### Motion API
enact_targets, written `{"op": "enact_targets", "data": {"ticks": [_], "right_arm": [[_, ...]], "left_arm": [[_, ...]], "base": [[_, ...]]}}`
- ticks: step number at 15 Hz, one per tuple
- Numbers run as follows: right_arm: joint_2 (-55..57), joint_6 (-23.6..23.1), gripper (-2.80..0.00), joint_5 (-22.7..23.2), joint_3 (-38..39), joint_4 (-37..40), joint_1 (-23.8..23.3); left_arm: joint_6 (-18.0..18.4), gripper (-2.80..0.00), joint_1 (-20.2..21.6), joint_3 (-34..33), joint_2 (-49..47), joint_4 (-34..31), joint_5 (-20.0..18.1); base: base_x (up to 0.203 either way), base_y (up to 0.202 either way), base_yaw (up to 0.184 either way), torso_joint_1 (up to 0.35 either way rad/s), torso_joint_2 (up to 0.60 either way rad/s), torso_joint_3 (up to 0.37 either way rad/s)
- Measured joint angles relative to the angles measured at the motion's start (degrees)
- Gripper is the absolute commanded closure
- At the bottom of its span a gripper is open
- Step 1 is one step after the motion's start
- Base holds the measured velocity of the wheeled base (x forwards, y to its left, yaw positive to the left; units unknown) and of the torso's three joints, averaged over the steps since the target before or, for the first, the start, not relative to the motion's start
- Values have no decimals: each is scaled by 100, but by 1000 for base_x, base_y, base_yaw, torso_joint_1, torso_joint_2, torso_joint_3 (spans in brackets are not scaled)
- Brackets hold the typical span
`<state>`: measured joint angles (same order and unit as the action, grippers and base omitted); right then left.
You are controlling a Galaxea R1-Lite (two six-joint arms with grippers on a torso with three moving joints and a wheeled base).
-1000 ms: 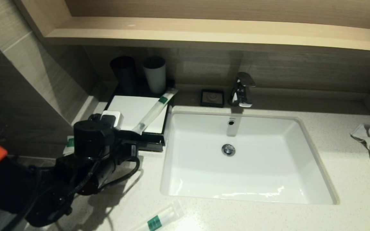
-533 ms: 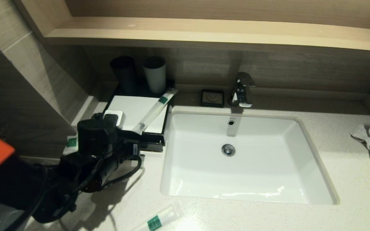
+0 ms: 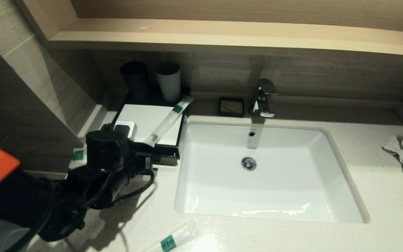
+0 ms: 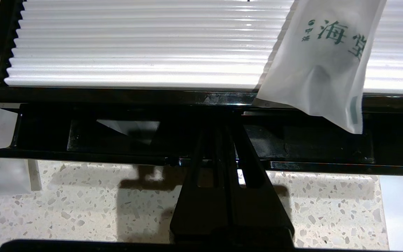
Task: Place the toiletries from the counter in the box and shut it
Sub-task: Open the drawer
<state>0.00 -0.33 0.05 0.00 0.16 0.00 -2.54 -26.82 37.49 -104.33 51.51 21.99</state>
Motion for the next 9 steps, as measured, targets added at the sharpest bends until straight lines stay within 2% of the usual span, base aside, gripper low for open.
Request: {"op": "enact_targets", "data": {"ticks": [9], "right_arm": [[0,2,0,2,0,2,0]], "left_arm": [[37,0,-7,-138,114,-69,0]], "base": [[0,0,0,0,0,0]]}}
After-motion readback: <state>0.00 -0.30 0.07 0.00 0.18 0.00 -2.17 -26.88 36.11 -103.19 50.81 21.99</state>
